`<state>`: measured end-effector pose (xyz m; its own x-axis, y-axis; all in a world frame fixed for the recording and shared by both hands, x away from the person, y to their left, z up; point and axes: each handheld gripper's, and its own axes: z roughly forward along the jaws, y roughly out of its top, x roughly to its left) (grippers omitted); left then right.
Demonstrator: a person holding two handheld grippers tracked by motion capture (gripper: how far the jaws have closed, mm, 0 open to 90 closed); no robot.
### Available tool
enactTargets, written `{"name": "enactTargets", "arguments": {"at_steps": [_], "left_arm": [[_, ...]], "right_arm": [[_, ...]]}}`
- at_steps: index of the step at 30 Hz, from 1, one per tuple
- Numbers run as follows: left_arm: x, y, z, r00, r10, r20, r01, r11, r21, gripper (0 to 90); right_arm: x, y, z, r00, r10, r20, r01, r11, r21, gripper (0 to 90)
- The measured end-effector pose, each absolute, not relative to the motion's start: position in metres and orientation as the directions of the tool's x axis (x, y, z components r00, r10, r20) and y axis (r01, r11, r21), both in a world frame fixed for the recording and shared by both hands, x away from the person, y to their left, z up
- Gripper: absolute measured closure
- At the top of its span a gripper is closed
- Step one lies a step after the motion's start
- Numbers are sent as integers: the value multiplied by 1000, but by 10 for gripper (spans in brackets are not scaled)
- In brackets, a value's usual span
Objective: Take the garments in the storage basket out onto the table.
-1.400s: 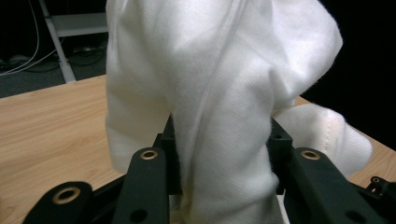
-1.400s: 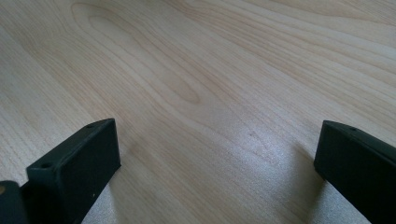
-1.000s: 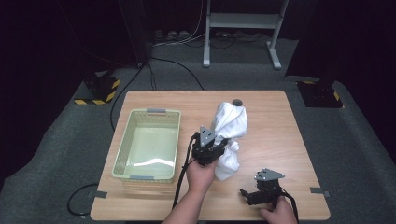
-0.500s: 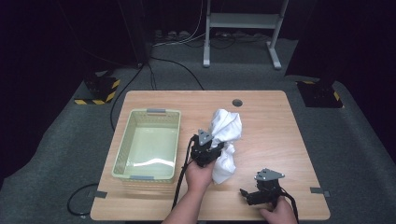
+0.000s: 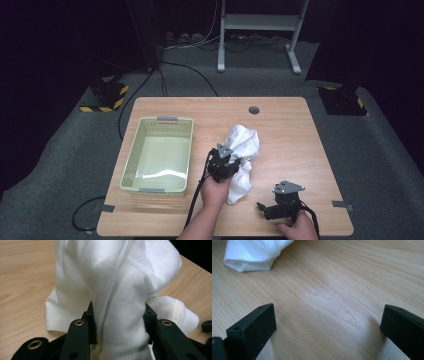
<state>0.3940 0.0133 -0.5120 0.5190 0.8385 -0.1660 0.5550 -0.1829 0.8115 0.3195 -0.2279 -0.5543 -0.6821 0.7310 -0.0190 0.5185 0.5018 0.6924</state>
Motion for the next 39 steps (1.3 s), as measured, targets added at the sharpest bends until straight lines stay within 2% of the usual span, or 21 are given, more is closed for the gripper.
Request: {"name": "enactTargets", "arguments": {"at_steps": [15,39], "left_arm": [[395,-6,-535,545,827,-136,582,-258,771,608],[394,-12,-543,555,821,-133,595,-281,753,563]], "right_arm": [[319,-228,-554,-682,731,-19,518,502,692,0],[319,-228,-554,-682,731,-19,518,501,694,0]]}}
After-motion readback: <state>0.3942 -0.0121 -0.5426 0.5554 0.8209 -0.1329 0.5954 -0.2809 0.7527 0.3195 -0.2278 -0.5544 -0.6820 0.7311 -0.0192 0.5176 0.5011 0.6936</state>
